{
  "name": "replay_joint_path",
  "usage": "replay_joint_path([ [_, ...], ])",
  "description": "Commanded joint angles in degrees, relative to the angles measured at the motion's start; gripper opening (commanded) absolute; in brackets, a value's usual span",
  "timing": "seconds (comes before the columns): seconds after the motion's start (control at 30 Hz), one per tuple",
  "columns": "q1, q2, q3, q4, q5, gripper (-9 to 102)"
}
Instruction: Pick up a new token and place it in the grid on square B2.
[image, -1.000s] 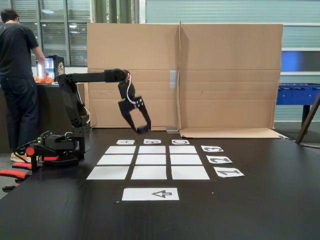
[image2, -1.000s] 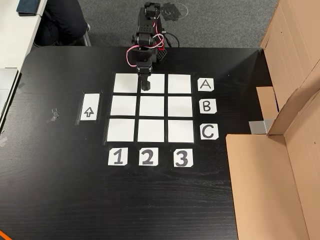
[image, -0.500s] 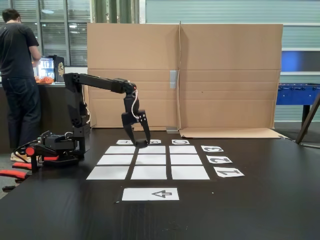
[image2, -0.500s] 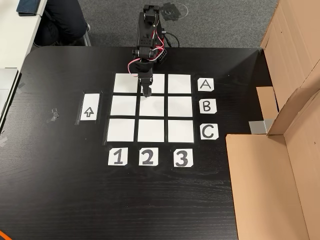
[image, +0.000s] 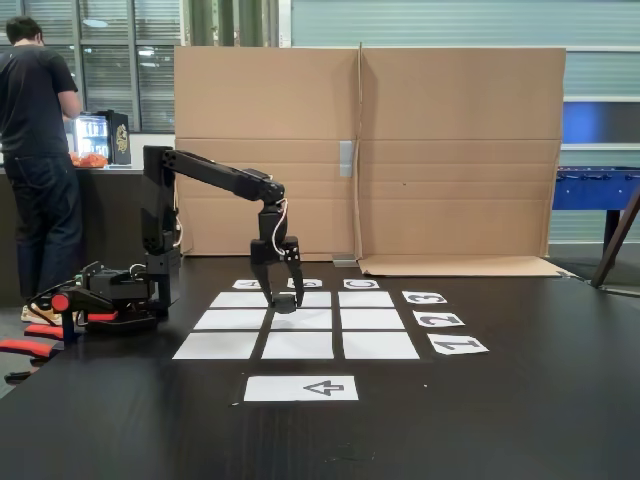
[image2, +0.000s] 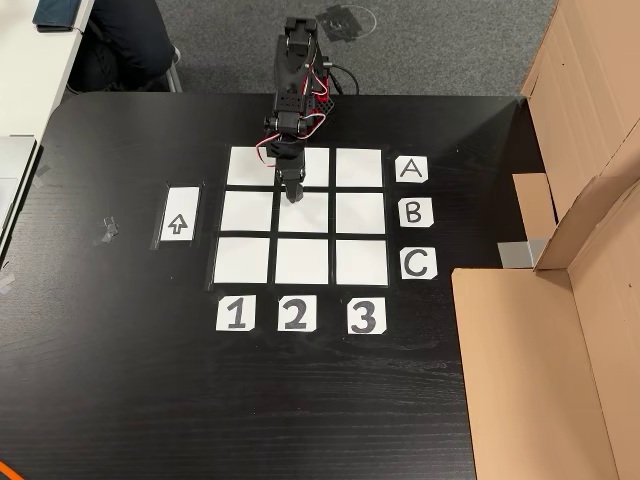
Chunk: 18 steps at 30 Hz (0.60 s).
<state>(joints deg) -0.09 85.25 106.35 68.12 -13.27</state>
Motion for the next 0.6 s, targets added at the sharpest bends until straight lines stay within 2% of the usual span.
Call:
replay_joint_path([
  [0.0, -0.97, -0.97, -3.78, -0.44, 0.35, 9],
  [0.57, -5.36, -8.61, -10.11, -1.05, 0.79, 9],
])
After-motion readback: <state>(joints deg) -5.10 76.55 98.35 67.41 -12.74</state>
